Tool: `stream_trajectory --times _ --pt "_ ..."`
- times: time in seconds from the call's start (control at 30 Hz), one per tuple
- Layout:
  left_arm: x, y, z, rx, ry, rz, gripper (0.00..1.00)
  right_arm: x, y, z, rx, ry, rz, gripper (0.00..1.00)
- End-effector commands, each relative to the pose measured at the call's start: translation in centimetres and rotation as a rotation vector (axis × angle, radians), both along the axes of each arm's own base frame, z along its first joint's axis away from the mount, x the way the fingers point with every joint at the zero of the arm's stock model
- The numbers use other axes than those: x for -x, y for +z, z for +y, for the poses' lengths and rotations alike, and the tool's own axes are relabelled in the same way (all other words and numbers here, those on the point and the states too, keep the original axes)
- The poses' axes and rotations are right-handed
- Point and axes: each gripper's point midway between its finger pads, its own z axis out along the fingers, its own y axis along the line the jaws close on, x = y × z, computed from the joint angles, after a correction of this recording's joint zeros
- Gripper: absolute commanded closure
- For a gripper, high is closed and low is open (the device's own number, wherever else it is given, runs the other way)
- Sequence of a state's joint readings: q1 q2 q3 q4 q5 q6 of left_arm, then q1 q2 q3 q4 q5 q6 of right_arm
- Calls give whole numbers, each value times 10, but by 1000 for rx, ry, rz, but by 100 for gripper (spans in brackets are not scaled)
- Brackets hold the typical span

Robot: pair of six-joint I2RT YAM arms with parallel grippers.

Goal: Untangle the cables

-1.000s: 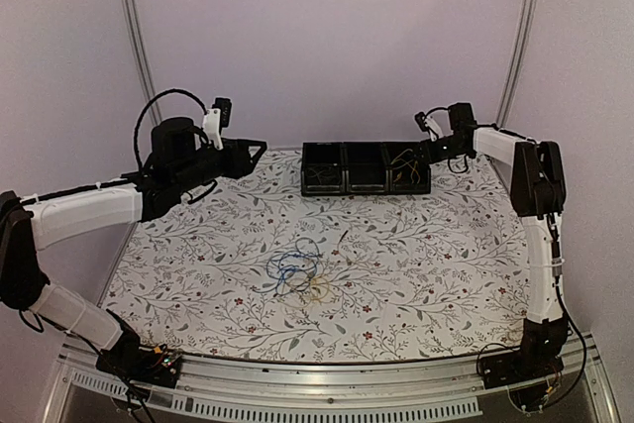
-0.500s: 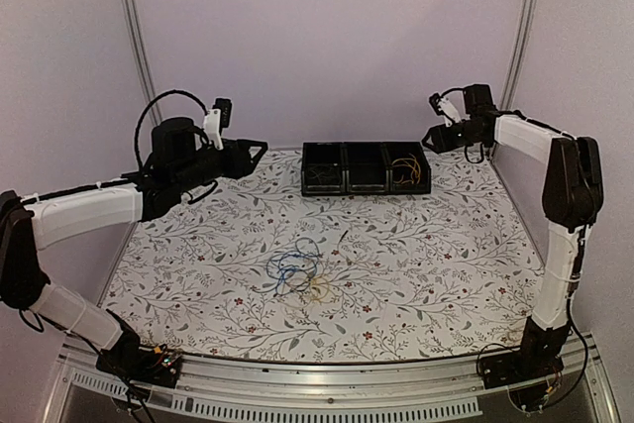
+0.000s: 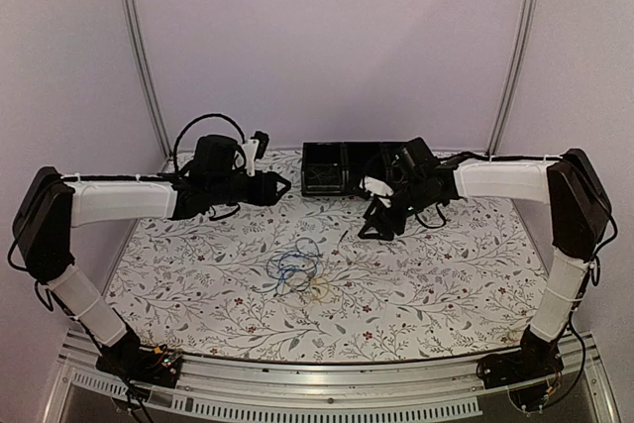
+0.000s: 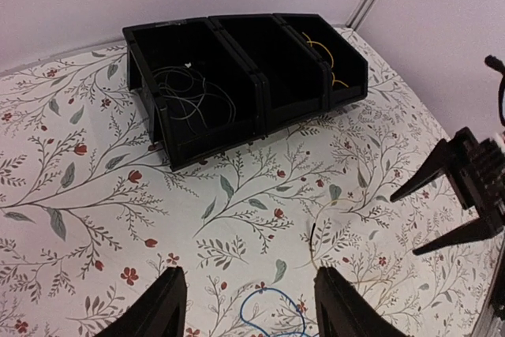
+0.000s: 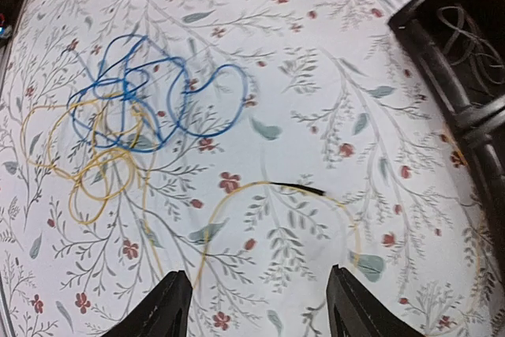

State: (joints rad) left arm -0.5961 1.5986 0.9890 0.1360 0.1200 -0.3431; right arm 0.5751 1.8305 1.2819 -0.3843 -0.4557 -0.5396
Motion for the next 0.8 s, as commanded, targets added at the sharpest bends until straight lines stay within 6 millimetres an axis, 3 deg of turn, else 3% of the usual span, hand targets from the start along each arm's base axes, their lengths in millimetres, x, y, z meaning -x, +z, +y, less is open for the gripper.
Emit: stream_trajectory --times 0.0,0.37,0.47,0.53,0.77 --pt "2 -3 -12 -12 -39 16 43 28 -40 1 66 99 82 35" --pt "1 -26 -22 -38 -67 74 43 60 -81 20 129 218 150 28" --pt "3 -32 -25 -36 -80 90 43 54 -87 22 148 194 141 36" --pt "5 -37 -29 -27 -90 111 43 50 -84 23 154 181 132 44" --pt "27 -63 -54 -38 -139 179 43 53 -50 15 134 165 65 38"
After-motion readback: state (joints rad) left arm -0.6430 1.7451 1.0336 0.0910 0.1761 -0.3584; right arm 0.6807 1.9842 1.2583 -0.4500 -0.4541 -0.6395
